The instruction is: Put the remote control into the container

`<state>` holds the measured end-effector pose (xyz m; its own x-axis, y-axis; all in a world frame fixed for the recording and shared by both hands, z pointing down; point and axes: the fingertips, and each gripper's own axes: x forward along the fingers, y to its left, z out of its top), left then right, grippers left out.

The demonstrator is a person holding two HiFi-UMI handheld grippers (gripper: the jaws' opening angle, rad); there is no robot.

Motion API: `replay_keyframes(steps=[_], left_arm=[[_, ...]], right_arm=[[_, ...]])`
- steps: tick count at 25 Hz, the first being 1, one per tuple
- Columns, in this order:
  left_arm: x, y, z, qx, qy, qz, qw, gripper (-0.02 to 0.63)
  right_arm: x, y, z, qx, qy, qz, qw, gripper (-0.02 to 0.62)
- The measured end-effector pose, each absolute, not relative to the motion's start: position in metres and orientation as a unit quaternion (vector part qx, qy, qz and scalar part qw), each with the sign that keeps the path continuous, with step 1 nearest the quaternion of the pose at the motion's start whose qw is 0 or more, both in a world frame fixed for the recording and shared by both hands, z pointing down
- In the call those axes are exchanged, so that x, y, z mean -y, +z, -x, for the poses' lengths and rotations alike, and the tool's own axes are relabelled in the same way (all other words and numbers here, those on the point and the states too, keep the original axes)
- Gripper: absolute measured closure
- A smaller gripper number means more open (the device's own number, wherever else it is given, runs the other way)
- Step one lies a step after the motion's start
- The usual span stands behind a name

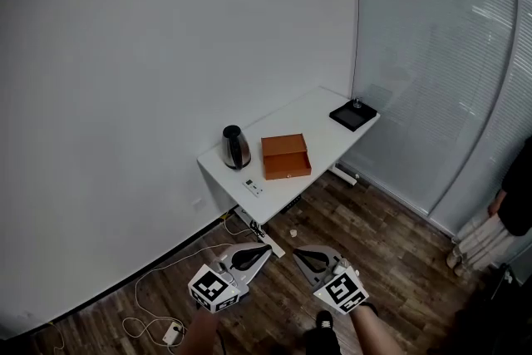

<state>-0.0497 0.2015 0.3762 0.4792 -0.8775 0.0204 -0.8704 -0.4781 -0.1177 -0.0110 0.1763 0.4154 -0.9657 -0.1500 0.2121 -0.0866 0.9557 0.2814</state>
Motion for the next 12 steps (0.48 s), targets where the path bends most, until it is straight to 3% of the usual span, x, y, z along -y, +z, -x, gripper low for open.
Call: replay_keyframes(steps=[12], left_arm=[[-0.082, 0.386, 0.031, -0.532, -0.059, 0.844, 0.031, 0.606]], right_arm=[[-0.046, 0.418, -0.003, 0.985, -0.132, -0.029, 0.105, 0.578]])
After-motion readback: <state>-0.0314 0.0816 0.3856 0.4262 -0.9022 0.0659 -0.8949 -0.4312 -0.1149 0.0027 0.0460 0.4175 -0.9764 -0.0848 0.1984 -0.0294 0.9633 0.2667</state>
